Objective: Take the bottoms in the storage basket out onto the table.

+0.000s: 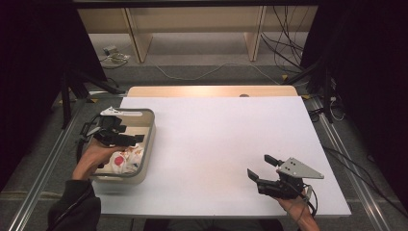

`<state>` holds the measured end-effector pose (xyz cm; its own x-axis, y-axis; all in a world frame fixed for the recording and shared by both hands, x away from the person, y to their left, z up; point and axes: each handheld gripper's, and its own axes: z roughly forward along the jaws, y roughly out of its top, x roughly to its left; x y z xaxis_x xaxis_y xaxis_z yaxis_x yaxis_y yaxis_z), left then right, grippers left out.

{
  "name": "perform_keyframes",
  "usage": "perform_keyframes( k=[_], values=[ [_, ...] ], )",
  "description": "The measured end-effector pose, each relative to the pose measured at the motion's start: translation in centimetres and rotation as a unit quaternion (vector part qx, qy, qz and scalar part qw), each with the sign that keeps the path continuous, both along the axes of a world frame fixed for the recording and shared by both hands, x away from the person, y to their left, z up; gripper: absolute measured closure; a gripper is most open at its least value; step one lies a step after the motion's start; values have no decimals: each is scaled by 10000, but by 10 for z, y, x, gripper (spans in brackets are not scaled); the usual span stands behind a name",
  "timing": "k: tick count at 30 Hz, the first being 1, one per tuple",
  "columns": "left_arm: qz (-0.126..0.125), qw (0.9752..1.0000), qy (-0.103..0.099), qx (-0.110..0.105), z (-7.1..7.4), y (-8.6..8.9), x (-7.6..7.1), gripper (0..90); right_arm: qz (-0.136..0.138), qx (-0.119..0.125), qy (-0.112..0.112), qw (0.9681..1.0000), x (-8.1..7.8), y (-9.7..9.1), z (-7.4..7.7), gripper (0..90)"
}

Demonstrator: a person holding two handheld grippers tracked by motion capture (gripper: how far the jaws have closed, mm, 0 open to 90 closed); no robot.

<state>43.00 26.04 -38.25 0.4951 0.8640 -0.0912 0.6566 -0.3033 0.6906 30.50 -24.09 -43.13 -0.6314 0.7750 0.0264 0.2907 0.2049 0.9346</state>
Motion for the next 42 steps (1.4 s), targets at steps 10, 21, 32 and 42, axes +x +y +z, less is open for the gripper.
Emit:
perform_keyframes(
  k=[10,21,32,42],
  values=[
    [178,9983,411,374,-14,3,5,139,9,-11,-5,10000,0,0,0,229],
    [333,9931,874,710,-29,7,11,133,9,-6,-6,10000,0,1,0,229],
    [358,9874,1238,918,-43,8,16,121,17,-11,-2,10000,0,1,0,230],
    [280,9818,1534,1085,-53,3,19,114,14,-32,13,10000,0,2,-1,231]
  ],
)
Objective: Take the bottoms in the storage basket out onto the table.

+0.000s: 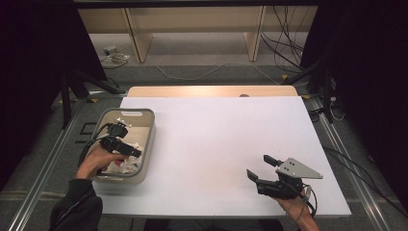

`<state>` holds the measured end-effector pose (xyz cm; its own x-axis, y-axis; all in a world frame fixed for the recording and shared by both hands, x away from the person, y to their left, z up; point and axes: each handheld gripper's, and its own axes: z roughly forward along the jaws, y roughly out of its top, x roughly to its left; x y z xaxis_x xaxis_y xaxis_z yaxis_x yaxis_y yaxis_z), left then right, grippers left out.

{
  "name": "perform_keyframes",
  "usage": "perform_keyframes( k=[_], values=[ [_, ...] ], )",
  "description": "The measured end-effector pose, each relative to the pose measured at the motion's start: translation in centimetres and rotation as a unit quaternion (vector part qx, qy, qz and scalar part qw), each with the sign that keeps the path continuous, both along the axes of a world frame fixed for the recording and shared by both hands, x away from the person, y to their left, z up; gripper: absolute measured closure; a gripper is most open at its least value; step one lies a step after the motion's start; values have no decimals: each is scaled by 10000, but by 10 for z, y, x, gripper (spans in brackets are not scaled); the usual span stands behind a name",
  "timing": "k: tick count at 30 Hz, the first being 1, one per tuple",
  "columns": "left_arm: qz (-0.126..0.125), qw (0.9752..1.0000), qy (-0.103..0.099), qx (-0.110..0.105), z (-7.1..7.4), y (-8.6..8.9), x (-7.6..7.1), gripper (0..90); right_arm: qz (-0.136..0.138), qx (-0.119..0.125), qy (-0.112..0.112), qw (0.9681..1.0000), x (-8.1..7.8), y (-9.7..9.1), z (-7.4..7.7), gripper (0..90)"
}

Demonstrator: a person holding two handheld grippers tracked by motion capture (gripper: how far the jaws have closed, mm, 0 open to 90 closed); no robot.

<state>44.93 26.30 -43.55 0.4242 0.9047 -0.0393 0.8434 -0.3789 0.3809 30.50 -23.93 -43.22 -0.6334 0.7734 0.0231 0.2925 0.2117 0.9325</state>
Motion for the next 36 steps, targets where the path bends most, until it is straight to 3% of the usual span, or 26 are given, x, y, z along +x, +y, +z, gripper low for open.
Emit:
perform_keyframes(
  k=[2,20,26,33,36],
  values=[
    [37,9999,144,46,-4,-2,2,106,-7,-4,25,10000,0,0,0,233],
    [244,9977,627,109,-13,-4,9,85,-3,-27,26,10000,0,1,-1,235],
    [245,9962,834,-100,-15,-1,10,165,-11,-38,19,10000,0,0,-1,236],
    [73,9944,954,-443,-16,0,10,397,-41,-50,28,10000,-1,0,-1,238],
    [24,9936,992,-543,-16,0,9,452,-45,-54,25,10000,-1,-1,-1,239]
  ],
)
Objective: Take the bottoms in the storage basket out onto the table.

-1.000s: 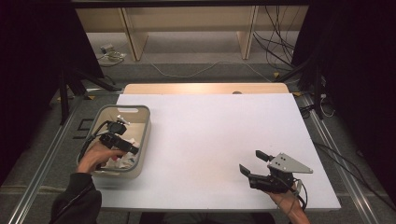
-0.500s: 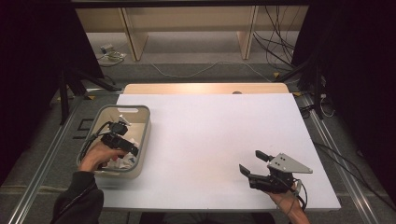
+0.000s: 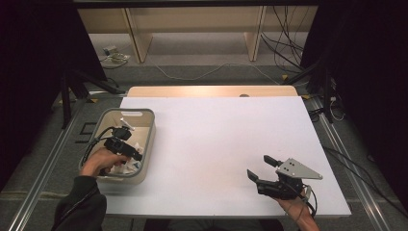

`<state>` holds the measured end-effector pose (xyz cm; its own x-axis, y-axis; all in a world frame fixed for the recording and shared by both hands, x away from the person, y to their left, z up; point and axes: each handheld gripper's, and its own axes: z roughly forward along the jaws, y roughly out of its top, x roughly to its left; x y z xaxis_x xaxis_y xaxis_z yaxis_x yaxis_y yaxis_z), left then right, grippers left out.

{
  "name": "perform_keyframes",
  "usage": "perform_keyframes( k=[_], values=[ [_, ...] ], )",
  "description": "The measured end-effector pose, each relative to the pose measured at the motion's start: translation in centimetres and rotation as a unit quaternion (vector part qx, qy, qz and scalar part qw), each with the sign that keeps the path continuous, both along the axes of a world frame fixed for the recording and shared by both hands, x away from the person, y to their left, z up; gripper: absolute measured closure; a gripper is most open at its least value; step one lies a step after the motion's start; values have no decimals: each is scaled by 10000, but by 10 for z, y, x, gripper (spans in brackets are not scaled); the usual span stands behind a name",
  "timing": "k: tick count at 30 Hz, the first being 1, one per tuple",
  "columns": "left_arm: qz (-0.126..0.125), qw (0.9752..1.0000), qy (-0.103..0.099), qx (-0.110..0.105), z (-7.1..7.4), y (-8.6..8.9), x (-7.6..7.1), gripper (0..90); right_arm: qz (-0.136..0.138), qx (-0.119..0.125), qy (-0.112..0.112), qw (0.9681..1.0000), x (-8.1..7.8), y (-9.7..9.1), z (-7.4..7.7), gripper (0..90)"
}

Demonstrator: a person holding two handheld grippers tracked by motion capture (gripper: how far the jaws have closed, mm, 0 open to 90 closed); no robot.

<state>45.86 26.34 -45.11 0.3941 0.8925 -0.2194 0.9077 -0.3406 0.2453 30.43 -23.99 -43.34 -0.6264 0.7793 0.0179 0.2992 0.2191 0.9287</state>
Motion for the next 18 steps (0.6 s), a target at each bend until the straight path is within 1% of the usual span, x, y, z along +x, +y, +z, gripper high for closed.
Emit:
perform_keyframes(
  k=[1,3,4,5,7,12,18],
  values=[
    [-52,10000,-30,-12,1,-1,-1,515,-4,-1,1,10000,0,0,0,239],
    [-134,9999,-83,8,2,-1,-1,576,2,9,-8,10000,0,0,0,239],
    [-134,9999,-83,8,2,-1,-1,604,2,9,-8,10000,0,0,0,239],
    [-142,9998,-133,27,3,-3,-2,628,0,12,-7,10000,0,0,0,239],
    [-173,9997,-171,60,4,-3,-2,660,0,11,-11,10000,0,0,0,240],
    [-251,9994,-230,80,6,-2,-3,687,-4,13,-21,10000,0,0,0,240],
    [-243,9991,-350,72,11,-1,-4,689,-3,17,-37,10000,0,-1,0,241]
  ],
)
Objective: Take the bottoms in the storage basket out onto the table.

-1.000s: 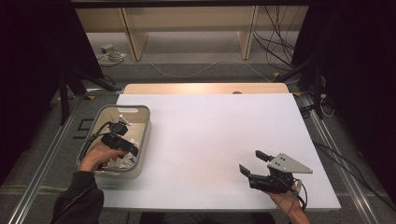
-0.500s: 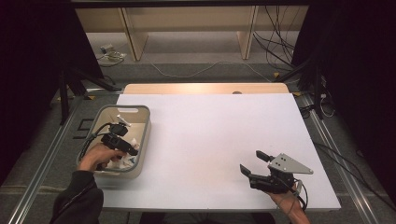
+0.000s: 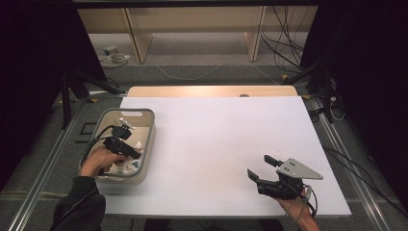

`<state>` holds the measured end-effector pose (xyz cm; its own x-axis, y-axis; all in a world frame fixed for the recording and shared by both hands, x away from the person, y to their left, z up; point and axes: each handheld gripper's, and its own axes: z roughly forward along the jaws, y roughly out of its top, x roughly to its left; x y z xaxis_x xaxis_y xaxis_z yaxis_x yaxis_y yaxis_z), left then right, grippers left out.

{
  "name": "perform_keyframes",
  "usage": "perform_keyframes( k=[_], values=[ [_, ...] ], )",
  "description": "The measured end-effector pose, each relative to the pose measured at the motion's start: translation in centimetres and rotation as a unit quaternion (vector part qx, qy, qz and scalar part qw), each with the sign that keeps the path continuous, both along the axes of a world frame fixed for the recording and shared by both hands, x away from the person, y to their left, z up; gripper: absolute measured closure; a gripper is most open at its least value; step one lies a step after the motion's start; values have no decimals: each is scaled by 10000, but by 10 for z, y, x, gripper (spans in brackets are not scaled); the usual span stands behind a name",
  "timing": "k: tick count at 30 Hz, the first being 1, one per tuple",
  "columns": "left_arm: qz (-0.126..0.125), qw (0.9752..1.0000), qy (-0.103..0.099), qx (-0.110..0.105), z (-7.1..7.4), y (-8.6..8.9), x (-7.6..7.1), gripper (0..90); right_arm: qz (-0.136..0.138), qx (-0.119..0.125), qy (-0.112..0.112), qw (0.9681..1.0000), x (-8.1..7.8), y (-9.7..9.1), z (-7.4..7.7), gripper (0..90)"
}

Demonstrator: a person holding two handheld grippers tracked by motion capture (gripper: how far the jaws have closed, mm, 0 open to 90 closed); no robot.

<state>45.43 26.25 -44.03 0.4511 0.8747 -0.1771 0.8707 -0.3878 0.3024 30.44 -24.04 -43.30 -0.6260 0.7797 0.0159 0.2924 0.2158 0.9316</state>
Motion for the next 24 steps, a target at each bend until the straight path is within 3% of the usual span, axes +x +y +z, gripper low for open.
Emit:
perform_keyframes(
  k=[7,12,18,24],
  values=[
    [128,9989,-337,-295,17,9,-3,687,-8,4,-12,10000,0,0,0,241],
    [202,9977,-515,-389,24,13,-5,685,-41,5,-2,10000,0,0,0,241],
    [357,9945,-810,-568,34,18,-7,684,-31,4,-25,10000,0,0,0,241],
    [395,9923,-967,-663,41,20,-9,683,-46,13,-25,10000,0,-1,0,241]
  ],
)
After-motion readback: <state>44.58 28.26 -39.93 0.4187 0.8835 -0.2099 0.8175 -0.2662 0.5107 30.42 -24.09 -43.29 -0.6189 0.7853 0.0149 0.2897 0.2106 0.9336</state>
